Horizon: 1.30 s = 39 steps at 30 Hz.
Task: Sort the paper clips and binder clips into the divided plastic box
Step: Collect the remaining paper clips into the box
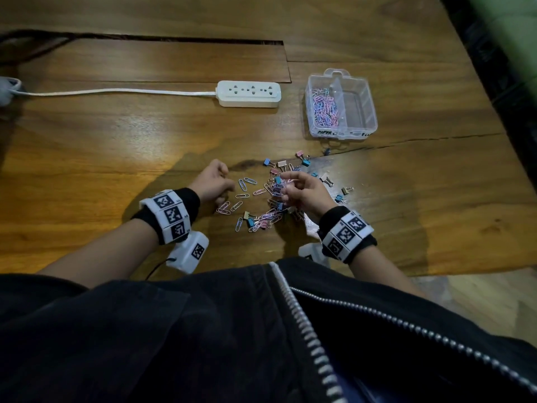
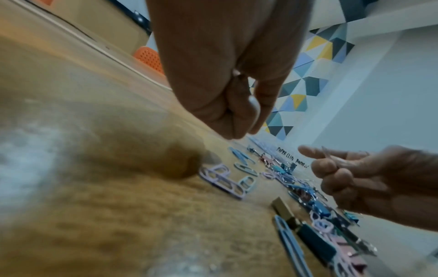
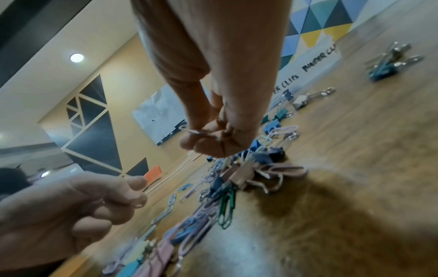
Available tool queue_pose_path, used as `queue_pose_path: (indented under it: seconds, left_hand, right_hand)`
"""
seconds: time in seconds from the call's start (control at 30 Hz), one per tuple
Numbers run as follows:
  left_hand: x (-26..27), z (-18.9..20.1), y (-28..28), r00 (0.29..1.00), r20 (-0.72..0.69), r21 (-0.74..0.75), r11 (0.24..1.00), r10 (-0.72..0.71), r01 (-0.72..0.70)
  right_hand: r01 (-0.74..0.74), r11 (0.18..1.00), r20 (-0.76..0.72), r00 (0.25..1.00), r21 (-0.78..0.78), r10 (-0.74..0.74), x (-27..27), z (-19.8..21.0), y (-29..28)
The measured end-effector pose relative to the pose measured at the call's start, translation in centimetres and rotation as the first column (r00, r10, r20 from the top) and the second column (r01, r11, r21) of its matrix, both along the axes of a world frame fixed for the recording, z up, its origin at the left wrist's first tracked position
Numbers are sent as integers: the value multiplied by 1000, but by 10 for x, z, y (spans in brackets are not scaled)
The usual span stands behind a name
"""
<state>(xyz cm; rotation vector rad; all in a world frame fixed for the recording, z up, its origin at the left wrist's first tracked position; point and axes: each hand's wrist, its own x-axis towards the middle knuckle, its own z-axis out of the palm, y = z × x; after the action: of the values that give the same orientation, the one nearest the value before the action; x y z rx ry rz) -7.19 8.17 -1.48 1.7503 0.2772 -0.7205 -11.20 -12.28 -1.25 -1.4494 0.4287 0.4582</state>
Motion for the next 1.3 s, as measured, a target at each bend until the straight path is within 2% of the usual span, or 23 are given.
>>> queue_pose_path:
  seconds: [0.13, 0.23, 0.3, 0.37, 0.43, 0.47, 0.5, 0.57, 0.63, 0.7, 0.77, 0.87, 1.07, 1.13, 1.2, 1.27, 1.3]
  left_hand:
    - [2, 1, -2, 993, -114, -103, 993, 36, -48]
    - [-1, 0, -4, 985, -173, -179, 983, 7, -38]
    - [-3, 0, -4, 989, -136, -140, 989, -64, 45]
    - [-4, 2, -5, 989, -63, -74, 988, -137, 132]
    - [-3, 1, -4, 979, 34, 63, 978, -202, 199]
    - [-4, 1, -4, 961, 99, 184, 953, -260, 239]
    - [-5, 1, -2, 929, 136, 327, 900, -346, 288]
    - [-11, 2, 3, 837, 100, 555, 728, -539, 402]
    - [-17, 0, 5, 749, 19, 640, 583, -662, 500]
    - [-24, -3, 4, 697, 9, 671, 522, -717, 527]
    - [-29, -8, 2, 680, 67, 686, 528, -730, 500]
    - [-31, -7, -4, 689, 167, 685, 585, -705, 433]
    - [-22, -4, -10, 675, 96, 664, 552, -731, 503]
    - [-20, -2, -11, 679, 111, 647, 571, -726, 505]
    - [-17, 2, -9, 746, 169, 544, 692, -644, 474]
    - [-15, 5, -6, 861, 173, 334, 851, -478, 405]
    - [-13, 7, -4, 928, 143, 182, 931, -344, 317]
  right_hand:
    - [53, 981, -129, 991, 185, -29, -5, 10, 0]
    - [72, 974, -187, 982, 213, -32, -9, 13, 7]
    - [-2, 997, -160, 987, 78, 15, -11, 13, 13]
    - [-173, 971, -90, 983, -168, 159, -15, 12, 19]
    - [-352, 852, -45, 930, -387, 364, -19, 7, 26]
    - [-421, 766, -52, 889, -486, 456, -21, 4, 29]
    - [-469, 658, -75, 843, -589, 533, -23, 0, 31]
    - [-501, 439, -142, 764, -746, 629, -26, -7, 34]
    - [-463, 355, -149, 753, -812, 641, -27, -8, 36]
    - [-431, 335, -131, 754, -838, 643, -27, -11, 36]
    - [-422, 339, -116, 752, -841, 648, -26, -12, 38]
    - [-419, 361, -100, 756, -833, 647, -24, -11, 40]
    - [-391, 466, -49, 805, -794, 591, -21, -9, 38]
    - [-390, 488, -45, 815, -781, 578, -21, -9, 38]
    - [-361, 556, -10, 845, -749, 535, -22, -7, 37]
    - [-294, 724, 50, 910, -624, 412, -22, -3, 33]
    - [-245, 812, 65, 943, -530, 326, -21, -2, 31]
